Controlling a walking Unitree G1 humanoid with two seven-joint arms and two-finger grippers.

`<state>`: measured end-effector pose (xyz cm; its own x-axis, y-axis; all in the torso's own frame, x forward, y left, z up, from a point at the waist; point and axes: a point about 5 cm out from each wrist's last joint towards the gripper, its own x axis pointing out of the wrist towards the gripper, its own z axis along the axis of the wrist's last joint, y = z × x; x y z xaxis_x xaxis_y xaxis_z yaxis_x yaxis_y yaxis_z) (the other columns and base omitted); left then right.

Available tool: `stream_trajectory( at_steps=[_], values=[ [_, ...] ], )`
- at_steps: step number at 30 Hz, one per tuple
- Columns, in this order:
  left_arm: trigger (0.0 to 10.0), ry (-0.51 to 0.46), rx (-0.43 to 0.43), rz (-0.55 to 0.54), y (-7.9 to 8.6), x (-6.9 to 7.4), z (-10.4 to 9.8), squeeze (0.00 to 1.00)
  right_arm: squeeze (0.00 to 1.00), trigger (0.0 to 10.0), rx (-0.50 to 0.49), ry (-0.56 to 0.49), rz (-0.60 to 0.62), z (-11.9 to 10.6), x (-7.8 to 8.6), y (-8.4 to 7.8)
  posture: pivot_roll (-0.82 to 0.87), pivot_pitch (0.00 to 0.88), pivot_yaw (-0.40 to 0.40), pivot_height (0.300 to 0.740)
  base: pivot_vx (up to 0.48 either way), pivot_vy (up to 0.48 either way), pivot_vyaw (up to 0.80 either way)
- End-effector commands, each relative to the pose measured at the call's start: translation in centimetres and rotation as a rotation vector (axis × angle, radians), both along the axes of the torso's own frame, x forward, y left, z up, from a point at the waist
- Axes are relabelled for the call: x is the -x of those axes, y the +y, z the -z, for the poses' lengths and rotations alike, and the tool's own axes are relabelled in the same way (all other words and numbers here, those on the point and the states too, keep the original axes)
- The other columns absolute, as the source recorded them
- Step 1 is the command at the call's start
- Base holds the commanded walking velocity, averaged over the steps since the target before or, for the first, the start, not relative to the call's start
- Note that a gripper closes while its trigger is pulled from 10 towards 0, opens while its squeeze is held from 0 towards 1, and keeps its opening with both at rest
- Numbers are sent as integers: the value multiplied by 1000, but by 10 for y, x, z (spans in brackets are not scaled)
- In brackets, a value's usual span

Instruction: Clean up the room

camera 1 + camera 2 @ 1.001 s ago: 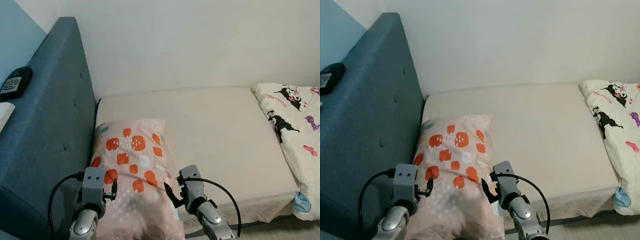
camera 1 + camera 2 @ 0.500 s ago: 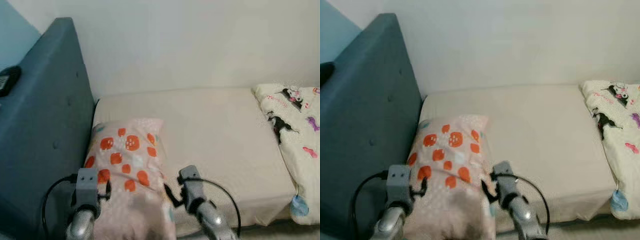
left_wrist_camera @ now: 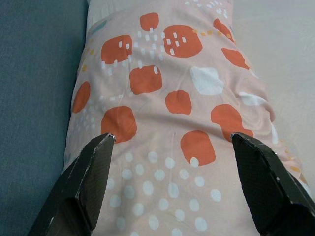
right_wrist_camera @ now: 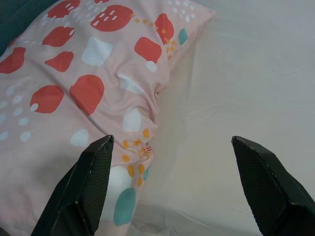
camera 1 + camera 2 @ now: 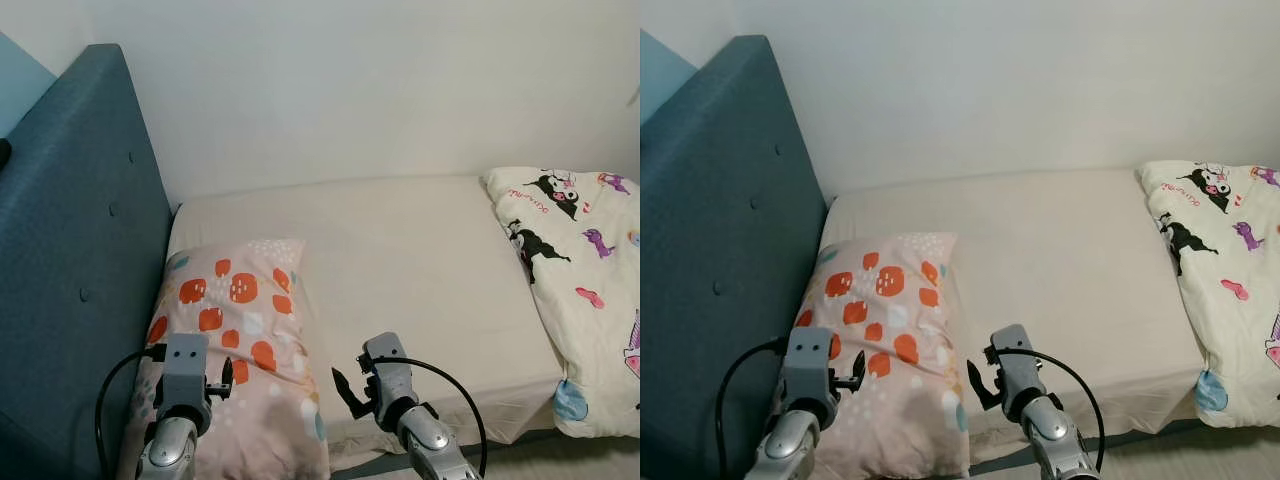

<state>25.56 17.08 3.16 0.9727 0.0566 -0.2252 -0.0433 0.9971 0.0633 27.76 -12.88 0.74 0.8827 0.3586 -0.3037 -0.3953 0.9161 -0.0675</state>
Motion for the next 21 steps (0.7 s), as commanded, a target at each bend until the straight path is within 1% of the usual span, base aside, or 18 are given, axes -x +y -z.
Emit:
stream_trajectory(
  at_steps=[1, 4, 8, 10, 11, 15, 21],
  values=[
    [10000, 12, -13, 13, 1, 1, 3, 0, 0, 10000, -13, 16, 19, 2, 1, -3, 26, 90, -52, 729, 0, 0, 0],
    [10000, 10, -17, 13, 1, 1, 2, 0, 0, 10000, -14, 15, 19, 2, 1, -3, 26, 91, -51, 729, 0, 0, 0],
    [10000, -21, 12, 30, -1, 1, -2, 0, 0, 10000, -18, 13, 15, 2, 2, -1, 28, 95, -50, 729, 0, 450, 0],
    [10000, -29, -22, 32, 0, 2, -3, 0, 0, 10000, -15, 12, 6, 2, 4, 0, 29, 97, -50, 729, 0, 480, 0],
    [10000, -29, -22, 32, 0, 2, -3, 0, 0, 10000, -15, 12, 6, 2, 4, 0, 29, 97, -50, 729, 0, 480, 0],
    [10000, -3, -7, 2, 7, 8, 2, 0, 0, 10000, -14, 10, 14, 3, 6, -4, 27, 101, -48, 729, 0, 0, 0],
    [10000, 13, 15, 12, 7, 11, 4, 0, 0, 10000, -23, 23, 29, 5, 9, -7, 26, 104, -47, 729, 0, 0, 0]
  ],
)
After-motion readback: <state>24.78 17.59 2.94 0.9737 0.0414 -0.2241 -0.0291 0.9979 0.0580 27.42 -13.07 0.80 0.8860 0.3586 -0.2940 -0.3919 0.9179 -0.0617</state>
